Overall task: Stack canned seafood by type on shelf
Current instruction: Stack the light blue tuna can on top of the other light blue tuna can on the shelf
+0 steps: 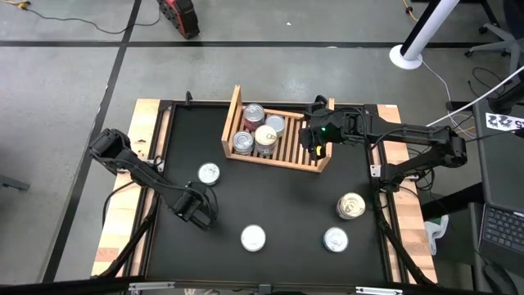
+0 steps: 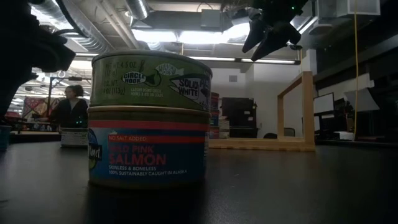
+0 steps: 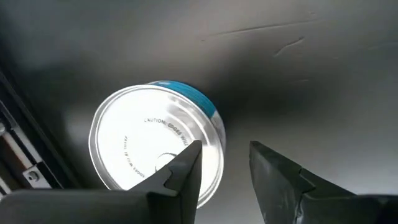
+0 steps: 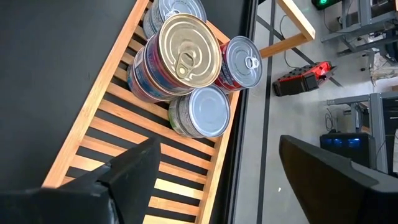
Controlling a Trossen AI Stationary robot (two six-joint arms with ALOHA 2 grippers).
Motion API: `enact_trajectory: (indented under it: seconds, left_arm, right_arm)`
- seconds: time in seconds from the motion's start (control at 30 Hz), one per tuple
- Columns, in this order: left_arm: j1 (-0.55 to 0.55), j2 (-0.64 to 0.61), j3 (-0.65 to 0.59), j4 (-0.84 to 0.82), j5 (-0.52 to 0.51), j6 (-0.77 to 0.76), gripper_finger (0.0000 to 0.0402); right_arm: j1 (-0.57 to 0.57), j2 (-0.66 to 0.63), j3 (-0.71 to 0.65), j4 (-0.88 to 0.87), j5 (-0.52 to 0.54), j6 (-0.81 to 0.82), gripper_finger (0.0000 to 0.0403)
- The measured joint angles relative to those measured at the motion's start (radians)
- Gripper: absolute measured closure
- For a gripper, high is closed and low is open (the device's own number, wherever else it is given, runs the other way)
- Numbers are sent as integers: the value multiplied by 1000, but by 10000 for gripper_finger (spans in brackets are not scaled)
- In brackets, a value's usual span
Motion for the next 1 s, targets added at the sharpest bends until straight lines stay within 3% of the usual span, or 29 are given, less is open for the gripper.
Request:
enact_trajectory:
  seconds: [0.5, 1.0]
  left_arm:
    - [1, 29, -37, 45, 1, 18, 276]
    - [6, 42, -42, -64, 14, 67, 345]
  right_arm:
    - [0, 0, 0, 0, 0, 0, 77]
    - [0, 0, 0, 1, 0, 0, 77]
